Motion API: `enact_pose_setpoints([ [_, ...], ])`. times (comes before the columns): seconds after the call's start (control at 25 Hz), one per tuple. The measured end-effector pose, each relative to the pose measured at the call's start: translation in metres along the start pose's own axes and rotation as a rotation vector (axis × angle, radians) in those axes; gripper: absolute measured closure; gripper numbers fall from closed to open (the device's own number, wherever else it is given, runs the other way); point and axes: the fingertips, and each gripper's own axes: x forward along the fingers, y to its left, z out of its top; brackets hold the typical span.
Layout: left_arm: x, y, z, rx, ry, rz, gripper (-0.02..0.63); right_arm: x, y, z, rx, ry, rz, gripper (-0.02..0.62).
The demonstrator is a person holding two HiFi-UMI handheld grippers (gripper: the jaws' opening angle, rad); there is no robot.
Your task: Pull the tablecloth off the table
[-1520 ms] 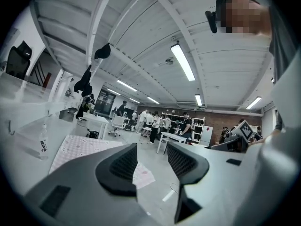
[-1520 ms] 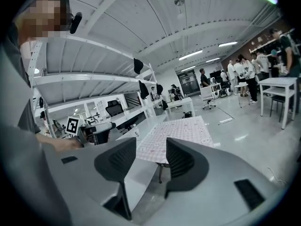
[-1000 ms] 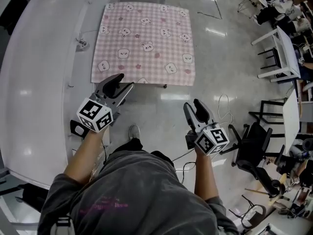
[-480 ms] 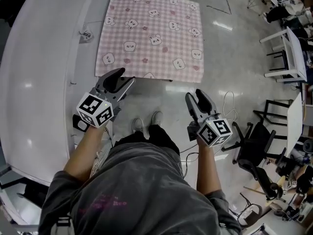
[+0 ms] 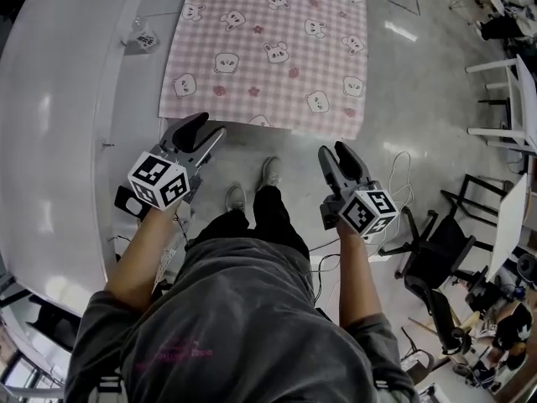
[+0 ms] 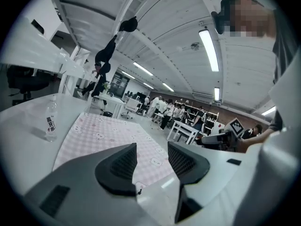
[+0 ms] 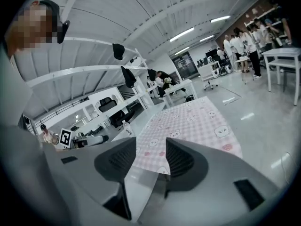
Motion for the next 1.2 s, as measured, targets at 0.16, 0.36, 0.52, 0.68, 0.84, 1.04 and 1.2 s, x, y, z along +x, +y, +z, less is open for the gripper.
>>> enact_pose_setpoints([
  [0.16, 0.021, 0.021, -0.033, -0.037, 0.032, 0.03, 0.408, 0.025, -0.032, -0.022, 0.021, 0.05, 0.003, 0.411],
  [0.36, 0.037, 0.046, -0.07, -0.106, 0.079, 0.079, 0.405, 0.046, -0.059, -0.045, 0.058, 0.1, 0.009, 0.411],
  [0.52, 0.044, 0.061, -0.1, -0.135, 0.119, 0.102, 0.403, 0.058, -0.08, -0.067, 0.087, 0.13, -0.001, 0.411],
  [0.68, 0.05, 0.076, -0.129, -0.151, 0.166, 0.121, 0.402, 0.065, -0.1, -0.087, 0.128, 0.148, -0.019, 0.411],
  [0.84, 0.055, 0.093, -0.167, -0.179, 0.223, 0.135, 0.401, 0.071, -0.118, -0.11, 0.162, 0.165, -0.038, 0.411],
  [1.04, 0.068, 0.113, -0.217, -0.245, 0.236, 0.128, 0.396, 0.083, -0.149, -0.144, 0.194, 0.172, -0.06, 0.411],
  [1.2, 0.075, 0.128, -0.242, -0.279, 0.229, 0.129, 0.393, 0.093, -0.169, -0.165, 0.219, 0.171, -0.072, 0.411],
])
